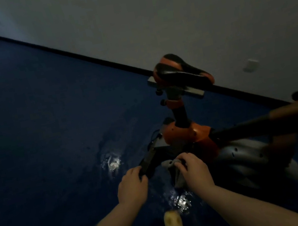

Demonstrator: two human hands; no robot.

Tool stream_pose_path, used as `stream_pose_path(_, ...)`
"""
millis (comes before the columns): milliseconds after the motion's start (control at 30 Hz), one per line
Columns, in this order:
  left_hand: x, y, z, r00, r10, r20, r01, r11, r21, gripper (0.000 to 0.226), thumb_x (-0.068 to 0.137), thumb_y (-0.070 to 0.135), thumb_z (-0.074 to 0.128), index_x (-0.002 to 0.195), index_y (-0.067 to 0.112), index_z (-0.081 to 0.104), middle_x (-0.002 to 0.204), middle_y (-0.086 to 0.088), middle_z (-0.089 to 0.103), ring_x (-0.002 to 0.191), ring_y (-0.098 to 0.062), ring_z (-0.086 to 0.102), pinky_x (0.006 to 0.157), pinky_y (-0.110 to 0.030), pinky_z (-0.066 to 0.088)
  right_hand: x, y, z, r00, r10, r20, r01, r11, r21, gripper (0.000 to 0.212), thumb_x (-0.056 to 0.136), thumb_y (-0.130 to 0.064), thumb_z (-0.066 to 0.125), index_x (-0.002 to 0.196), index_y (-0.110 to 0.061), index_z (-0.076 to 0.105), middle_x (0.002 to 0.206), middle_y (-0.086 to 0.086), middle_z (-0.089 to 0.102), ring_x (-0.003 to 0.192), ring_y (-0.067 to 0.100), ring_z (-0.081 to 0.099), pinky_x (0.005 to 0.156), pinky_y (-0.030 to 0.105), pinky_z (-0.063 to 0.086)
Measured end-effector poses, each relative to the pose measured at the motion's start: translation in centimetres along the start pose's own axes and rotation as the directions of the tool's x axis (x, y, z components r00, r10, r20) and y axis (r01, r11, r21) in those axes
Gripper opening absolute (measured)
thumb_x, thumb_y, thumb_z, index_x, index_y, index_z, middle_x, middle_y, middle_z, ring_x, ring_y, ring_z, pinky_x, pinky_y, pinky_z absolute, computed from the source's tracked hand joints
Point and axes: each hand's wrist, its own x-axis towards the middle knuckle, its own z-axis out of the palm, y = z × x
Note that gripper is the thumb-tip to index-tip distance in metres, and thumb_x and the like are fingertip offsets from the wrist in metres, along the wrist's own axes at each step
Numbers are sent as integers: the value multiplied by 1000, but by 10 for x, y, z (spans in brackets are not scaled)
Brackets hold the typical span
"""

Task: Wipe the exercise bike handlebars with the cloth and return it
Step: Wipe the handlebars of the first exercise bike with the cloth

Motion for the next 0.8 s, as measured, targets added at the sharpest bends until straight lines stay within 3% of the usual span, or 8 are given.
stream_pose_path(200,103,-11,-56,999,-45,-27,45,999,17,46,97,34,41,142,22,39,146,1,43,127,-20,44,104,-35,38,110,-50,31,997,-26,67,22,998,60,9,93,-33,54,92,-25,59,92,-10,56,82,9,55,72,30,49)
stream_pose_path(500,252,-47,-130,999,-17,-34,15,999,-47,45,97,35,42,140,23,42,144,3,44,123,-17,47,102,-33,40,258,-121,92,998,8,67,-7,1000,-19,8,94,-33,53,94,-26,58,94,-9,55,79,8,52,70,29,44)
stream_pose_path(800,443,-61,-222,979,177,99,-186,979,87,45,97,34,41,140,22,43,143,1,46,125,-18,47,105,-37,38,390,-192,137,952,277,-128,-265,959,100,14,95,-33,51,91,-22,60,93,-6,58,80,10,54,69,29,45)
